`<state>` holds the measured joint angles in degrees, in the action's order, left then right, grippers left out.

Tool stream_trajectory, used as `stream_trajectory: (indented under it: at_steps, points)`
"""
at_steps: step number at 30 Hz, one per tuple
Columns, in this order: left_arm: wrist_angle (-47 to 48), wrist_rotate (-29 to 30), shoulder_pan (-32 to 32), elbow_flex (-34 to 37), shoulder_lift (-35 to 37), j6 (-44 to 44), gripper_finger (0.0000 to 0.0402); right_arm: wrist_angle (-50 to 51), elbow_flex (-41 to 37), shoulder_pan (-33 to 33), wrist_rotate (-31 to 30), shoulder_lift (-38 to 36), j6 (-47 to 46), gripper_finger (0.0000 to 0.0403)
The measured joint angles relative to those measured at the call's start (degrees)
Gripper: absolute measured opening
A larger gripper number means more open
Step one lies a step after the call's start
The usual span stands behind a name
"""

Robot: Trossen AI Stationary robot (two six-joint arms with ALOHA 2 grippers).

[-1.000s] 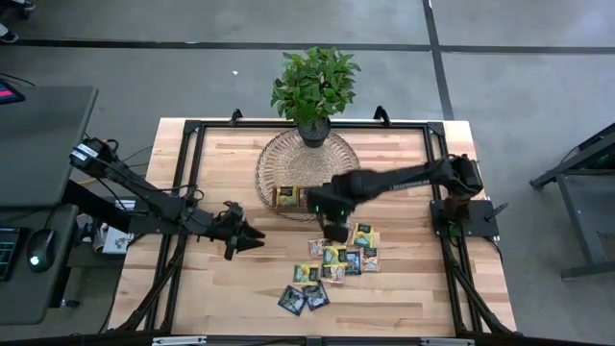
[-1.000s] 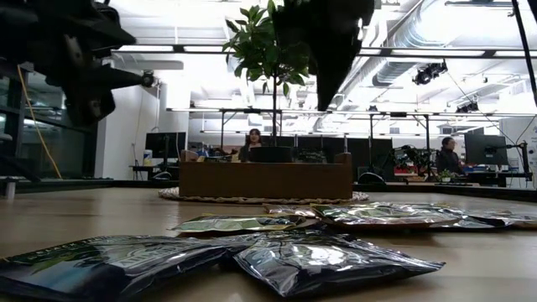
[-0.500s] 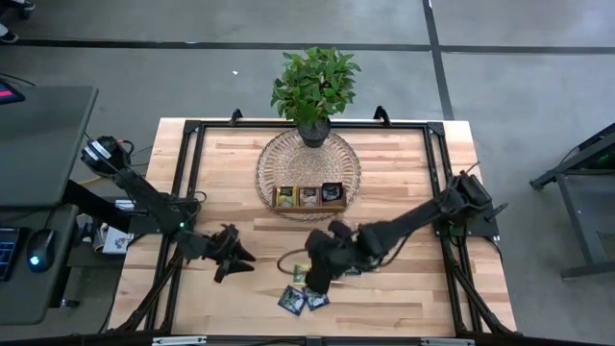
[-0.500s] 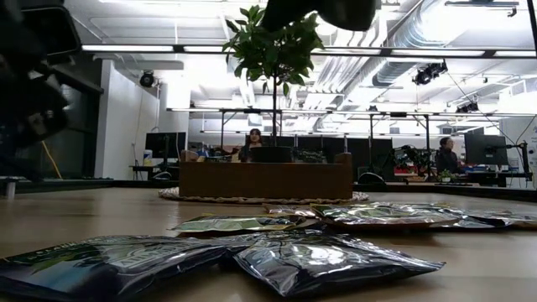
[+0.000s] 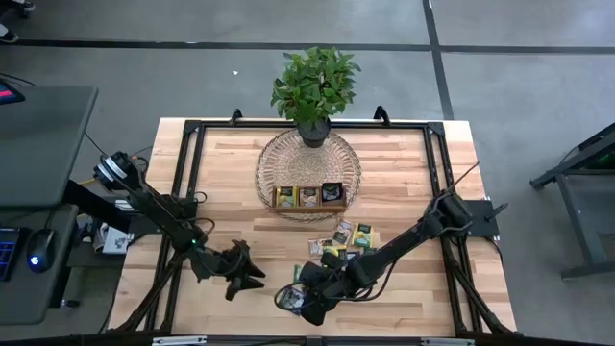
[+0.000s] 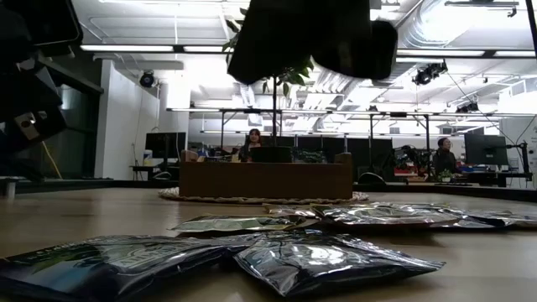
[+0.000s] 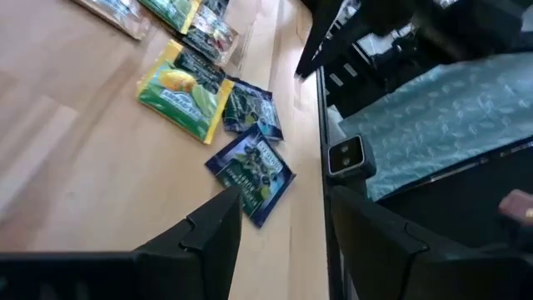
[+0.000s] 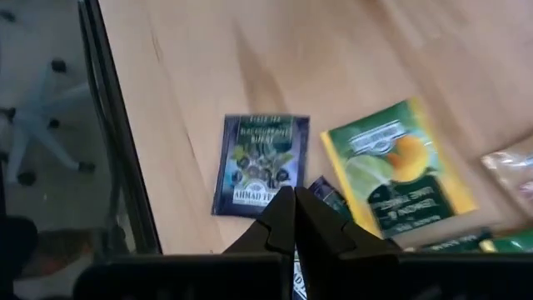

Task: Pick & Place Tea
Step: Put the violet tea bag into the right section of the wooden organizer

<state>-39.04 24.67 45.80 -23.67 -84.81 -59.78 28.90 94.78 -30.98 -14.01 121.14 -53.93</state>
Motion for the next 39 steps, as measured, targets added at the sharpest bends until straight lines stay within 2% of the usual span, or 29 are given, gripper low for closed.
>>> stream_trajectory:
  at_steps: [5,12,19,39]
  points:
    - [1.42,0.09,-0.02,-3.65,-5.86,-4.69,0.0184,-4.18,-0.02,-0.02,1.64,2.24,3.00,0.0000]
    - [4.31,-2.94,-0.02,-7.68,-11.57,-13.05,0.0184,-8.41,-0.02,-0.70,2.72,5.54,5.09,0.0000]
    - [4.67,-2.01,-0.04,-10.10,-12.55,-14.02,0.0184,-9.94,0.05,-1.21,2.79,6.39,6.33,0.0000]
    - [7.10,-0.03,-0.06,-10.11,-12.57,-15.70,0.0184,-10.30,0.03,-1.70,0.86,7.62,7.72,0.0000]
